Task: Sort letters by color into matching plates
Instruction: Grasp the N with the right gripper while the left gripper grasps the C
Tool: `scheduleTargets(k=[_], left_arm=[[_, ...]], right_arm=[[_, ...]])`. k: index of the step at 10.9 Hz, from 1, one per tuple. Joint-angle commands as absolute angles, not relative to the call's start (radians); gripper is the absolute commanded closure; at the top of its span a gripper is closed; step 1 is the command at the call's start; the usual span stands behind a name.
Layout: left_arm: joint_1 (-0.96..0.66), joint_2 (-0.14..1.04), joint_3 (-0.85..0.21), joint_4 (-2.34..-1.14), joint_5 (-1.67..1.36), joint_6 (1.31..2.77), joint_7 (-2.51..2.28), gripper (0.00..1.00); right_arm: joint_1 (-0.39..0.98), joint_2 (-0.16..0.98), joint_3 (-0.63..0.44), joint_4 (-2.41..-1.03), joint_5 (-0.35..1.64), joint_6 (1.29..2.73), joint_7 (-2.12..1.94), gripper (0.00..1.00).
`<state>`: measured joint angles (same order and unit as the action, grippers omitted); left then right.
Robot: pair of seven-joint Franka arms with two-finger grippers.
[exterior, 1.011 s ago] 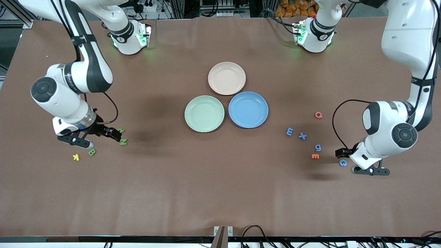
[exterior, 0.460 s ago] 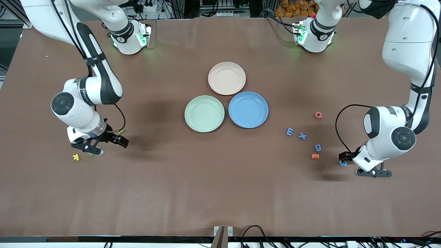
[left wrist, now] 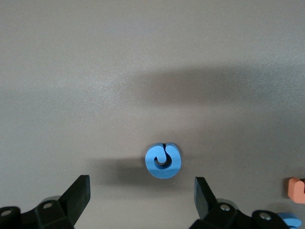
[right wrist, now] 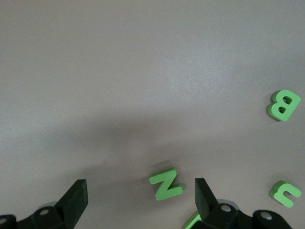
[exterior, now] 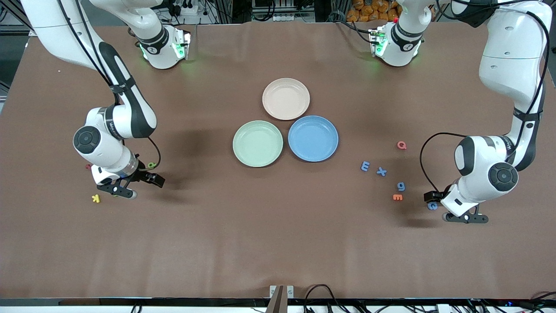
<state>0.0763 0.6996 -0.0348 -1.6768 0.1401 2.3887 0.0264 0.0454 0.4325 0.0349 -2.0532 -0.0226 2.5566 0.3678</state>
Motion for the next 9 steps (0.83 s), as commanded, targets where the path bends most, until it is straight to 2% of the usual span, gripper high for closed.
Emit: scheduleTargets(k=[1, 9], left_arm=[[0.072, 0.718, -0.034, -1.654, 0.104, 2.395, 0.021, 0.07], [0.068, 0.758, -0.035, -1.632, 0.107, 2.402, 0.035, 0.17]], right_arm=[[0.011, 0.462, 0.086, -2.049, -0.052, 2.566, 0.382, 0.00], [-0.029, 0.491, 0.115, -2.069, -0.202, 2.569, 0.387, 0.00]])
